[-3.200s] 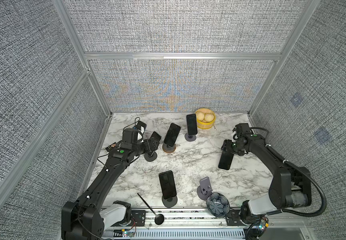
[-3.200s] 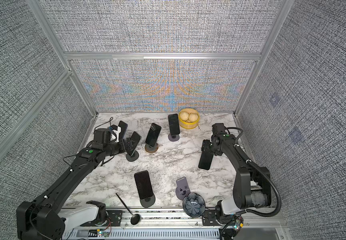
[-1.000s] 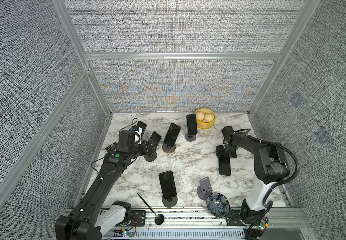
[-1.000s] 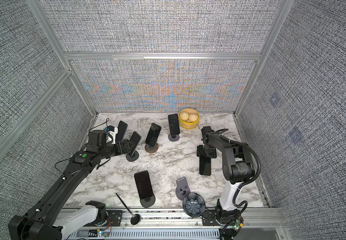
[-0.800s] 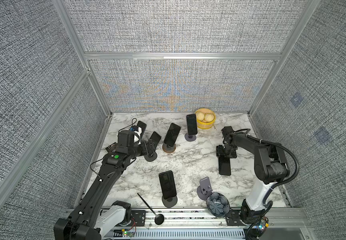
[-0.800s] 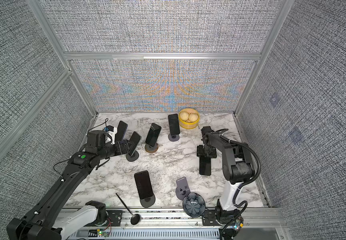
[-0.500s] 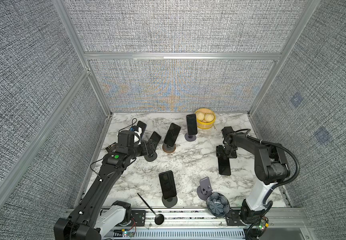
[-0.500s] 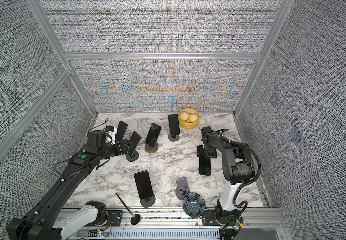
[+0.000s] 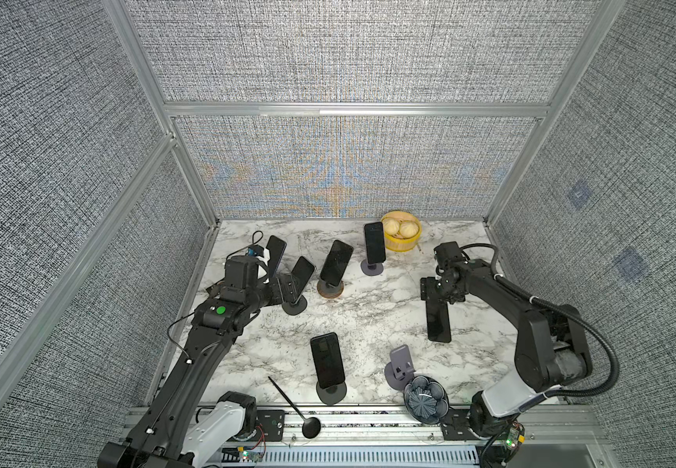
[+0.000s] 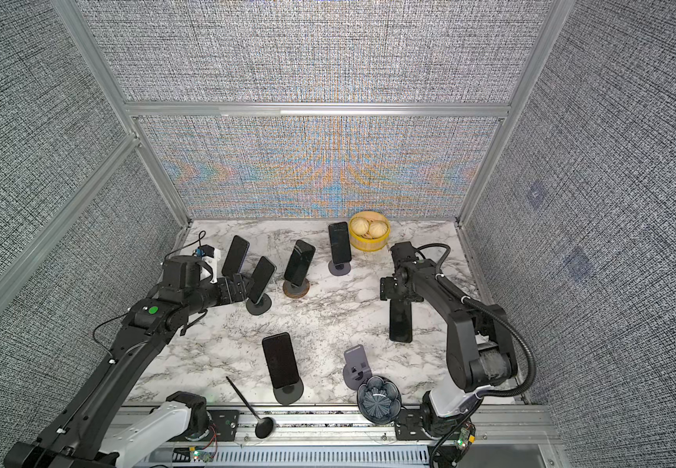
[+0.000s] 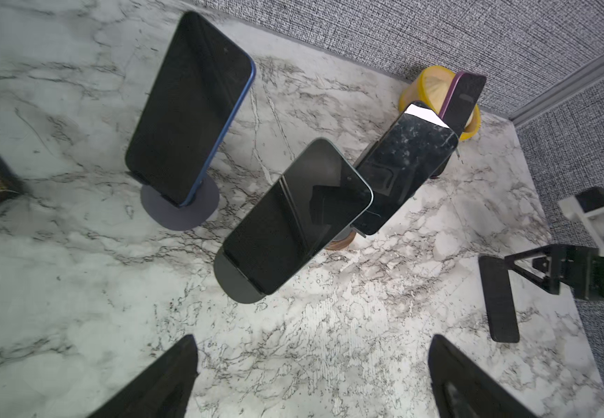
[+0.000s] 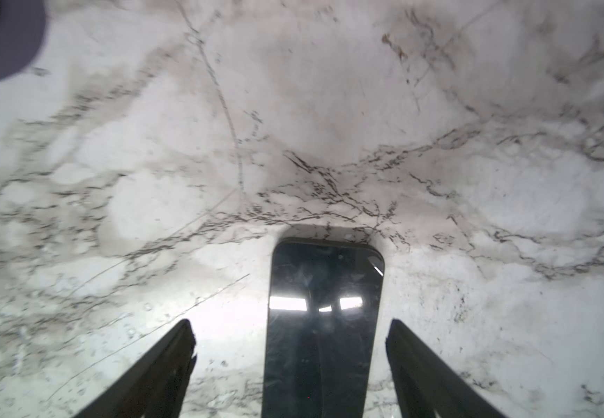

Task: Remove the phone from the phone stand
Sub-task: Place the phone to the middle-right of the table, then remove the phone from the phone stand.

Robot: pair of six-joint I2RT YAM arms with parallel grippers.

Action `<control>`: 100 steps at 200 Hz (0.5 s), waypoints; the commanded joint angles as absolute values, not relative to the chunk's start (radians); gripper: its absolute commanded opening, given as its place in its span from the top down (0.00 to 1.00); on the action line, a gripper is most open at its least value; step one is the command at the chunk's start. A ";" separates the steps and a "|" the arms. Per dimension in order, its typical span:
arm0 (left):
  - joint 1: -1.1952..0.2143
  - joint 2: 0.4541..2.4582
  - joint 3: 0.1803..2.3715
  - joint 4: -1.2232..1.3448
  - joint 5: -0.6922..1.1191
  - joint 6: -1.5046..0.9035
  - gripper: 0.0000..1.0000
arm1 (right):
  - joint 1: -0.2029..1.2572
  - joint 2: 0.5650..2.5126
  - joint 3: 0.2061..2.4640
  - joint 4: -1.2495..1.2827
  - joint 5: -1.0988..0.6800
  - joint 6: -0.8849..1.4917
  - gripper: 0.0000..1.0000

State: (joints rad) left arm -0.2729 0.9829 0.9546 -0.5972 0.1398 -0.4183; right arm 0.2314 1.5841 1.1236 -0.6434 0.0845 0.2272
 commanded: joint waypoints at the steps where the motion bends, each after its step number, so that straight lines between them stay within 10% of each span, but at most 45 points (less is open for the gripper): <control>1: -0.272 0.962 0.943 -0.612 0.004 -0.439 0.00 | 0.302 1.531 1.150 -0.660 0.114 0.238 0.13; 100: -0.269 0.939 0.837 -0.513 -0.085 -0.550 0.01 | 0.765 1.364 1.254 -0.688 0.141 0.251 0.09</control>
